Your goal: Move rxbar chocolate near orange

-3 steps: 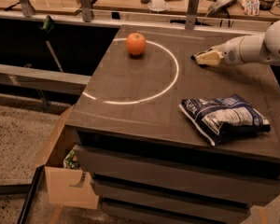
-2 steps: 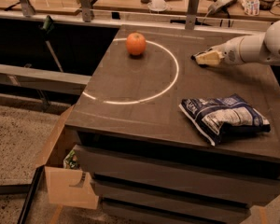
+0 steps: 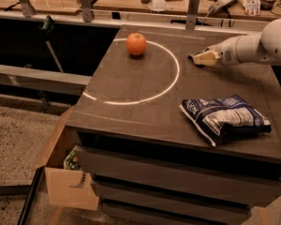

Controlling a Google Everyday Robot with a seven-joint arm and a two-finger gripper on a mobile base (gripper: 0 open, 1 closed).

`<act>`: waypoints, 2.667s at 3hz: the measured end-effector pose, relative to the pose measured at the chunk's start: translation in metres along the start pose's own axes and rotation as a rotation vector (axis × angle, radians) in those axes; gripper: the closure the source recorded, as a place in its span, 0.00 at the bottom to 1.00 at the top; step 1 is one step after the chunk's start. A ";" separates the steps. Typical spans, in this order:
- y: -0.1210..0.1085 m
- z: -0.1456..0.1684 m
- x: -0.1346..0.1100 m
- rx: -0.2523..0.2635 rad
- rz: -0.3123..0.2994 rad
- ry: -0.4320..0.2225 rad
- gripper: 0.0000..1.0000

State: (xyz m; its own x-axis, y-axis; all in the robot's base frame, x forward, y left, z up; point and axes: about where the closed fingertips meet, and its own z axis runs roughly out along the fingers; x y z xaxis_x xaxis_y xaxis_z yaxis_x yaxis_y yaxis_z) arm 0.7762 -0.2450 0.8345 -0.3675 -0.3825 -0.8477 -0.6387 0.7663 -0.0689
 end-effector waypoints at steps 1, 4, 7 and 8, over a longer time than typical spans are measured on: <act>0.009 -0.011 -0.019 -0.013 -0.020 -0.052 1.00; 0.091 0.004 -0.071 -0.157 -0.119 -0.117 1.00; 0.163 0.068 -0.098 -0.317 -0.206 -0.105 0.84; 0.158 0.088 -0.100 -0.304 -0.200 -0.096 0.59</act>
Offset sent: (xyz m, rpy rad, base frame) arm -0.0403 0.0587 0.0919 0.0888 -0.1607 0.1350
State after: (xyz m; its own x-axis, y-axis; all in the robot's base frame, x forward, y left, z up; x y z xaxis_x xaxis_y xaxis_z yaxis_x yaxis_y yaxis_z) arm 0.7712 -0.0407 0.8620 -0.1594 -0.4473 -0.8800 -0.8684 0.4876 -0.0906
